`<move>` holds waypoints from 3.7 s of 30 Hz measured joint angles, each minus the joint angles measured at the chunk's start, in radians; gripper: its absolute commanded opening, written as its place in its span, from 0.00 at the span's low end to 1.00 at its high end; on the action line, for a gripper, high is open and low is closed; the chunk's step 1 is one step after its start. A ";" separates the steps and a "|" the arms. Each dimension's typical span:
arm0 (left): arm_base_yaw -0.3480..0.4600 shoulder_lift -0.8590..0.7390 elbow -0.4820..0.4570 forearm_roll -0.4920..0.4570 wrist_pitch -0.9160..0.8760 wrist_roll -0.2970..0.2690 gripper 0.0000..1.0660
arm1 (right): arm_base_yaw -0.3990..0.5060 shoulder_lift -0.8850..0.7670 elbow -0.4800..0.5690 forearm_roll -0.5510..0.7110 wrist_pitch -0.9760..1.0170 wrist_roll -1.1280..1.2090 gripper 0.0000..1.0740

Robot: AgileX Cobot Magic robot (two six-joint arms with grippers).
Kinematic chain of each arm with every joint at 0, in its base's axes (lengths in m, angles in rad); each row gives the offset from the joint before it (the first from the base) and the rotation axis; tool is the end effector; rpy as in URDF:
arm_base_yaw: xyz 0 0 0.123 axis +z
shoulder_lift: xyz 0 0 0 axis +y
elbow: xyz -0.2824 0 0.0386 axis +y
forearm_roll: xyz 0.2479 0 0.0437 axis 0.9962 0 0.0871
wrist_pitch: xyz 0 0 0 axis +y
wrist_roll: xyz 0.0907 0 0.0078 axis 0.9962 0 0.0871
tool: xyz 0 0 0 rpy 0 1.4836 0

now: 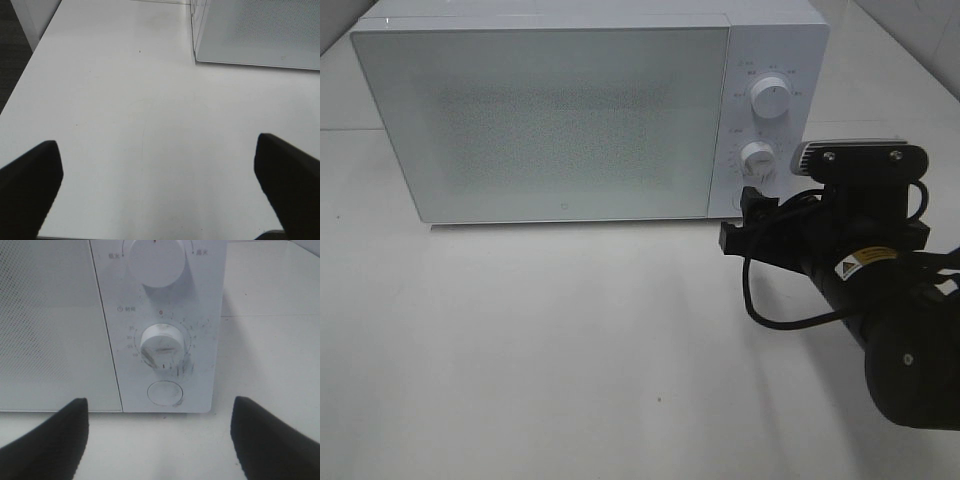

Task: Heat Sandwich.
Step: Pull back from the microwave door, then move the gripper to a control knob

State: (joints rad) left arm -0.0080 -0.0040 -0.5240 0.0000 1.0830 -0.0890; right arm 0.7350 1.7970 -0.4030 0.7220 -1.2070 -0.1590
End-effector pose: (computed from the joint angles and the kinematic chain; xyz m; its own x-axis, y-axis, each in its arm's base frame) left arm -0.0092 0.0001 0.2819 -0.4498 -0.0853 -0.8890 -0.0321 0.9963 -0.0793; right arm 0.2288 0.1311 0.1385 -0.1612 0.0071 -0.9869 -0.0562 0.9983 0.0164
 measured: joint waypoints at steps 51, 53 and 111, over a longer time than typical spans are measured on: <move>0.000 0.000 0.000 0.000 0.000 0.000 0.94 | -0.209 0.221 -0.295 -0.200 0.074 -0.006 0.41; 0.000 0.000 0.000 0.000 0.000 0.000 0.94 | -0.209 0.221 -0.295 -0.201 0.057 -0.006 0.26; 0.000 0.000 0.000 0.000 0.000 0.000 0.94 | -0.211 0.227 -0.292 -0.202 0.032 1.150 0.10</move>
State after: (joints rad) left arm -0.0080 -0.0040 -0.5240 0.0000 1.0830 -0.0890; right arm 0.5240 2.0240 -0.6950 0.5200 -1.1750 0.9910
